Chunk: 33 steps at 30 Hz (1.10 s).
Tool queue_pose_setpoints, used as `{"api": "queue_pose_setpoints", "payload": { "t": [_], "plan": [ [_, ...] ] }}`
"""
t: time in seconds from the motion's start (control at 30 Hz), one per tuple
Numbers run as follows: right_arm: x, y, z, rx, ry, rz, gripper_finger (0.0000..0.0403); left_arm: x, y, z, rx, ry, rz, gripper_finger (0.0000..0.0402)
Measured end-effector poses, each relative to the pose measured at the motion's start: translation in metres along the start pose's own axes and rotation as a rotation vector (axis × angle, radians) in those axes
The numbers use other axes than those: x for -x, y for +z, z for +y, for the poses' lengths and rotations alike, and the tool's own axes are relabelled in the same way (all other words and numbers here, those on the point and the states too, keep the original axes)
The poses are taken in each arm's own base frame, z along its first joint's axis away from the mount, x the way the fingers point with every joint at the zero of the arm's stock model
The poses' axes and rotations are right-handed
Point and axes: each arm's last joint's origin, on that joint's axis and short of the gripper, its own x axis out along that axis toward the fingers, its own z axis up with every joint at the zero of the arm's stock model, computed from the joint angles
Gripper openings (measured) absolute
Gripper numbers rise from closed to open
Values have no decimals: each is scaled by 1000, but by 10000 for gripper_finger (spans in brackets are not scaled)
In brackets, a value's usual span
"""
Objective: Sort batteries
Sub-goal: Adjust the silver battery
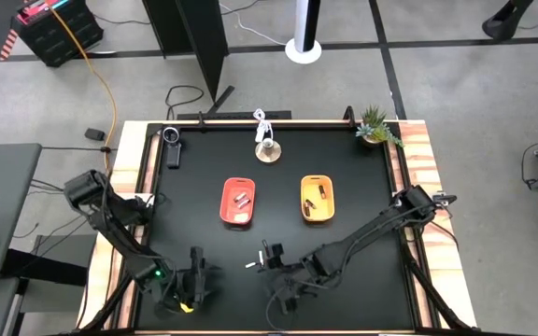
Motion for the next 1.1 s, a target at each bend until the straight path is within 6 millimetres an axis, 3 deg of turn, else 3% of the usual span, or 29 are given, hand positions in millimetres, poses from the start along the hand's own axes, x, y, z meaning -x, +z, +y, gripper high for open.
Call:
{"api": "queue_pose_setpoints", "payload": {
  "t": [0.2, 0.4, 0.6, 1.1],
  "plan": [
    [1, -1, 4, -8, 7, 2, 234, 10, 9, -2, 11, -71, -33, 245],
    [1, -1, 3, -28, 2, 6, 234, 22, 13, -18, 6, -237, -80, 245],
    [3, -2, 12, -20, 15, 4, 234, 36, 17, -31, -20, -295, -110, 247],
    [12, -5, 36, -30, -91, -38, 234, 0, 32, -114, -154, -225, -71, 277]
  ]
}}
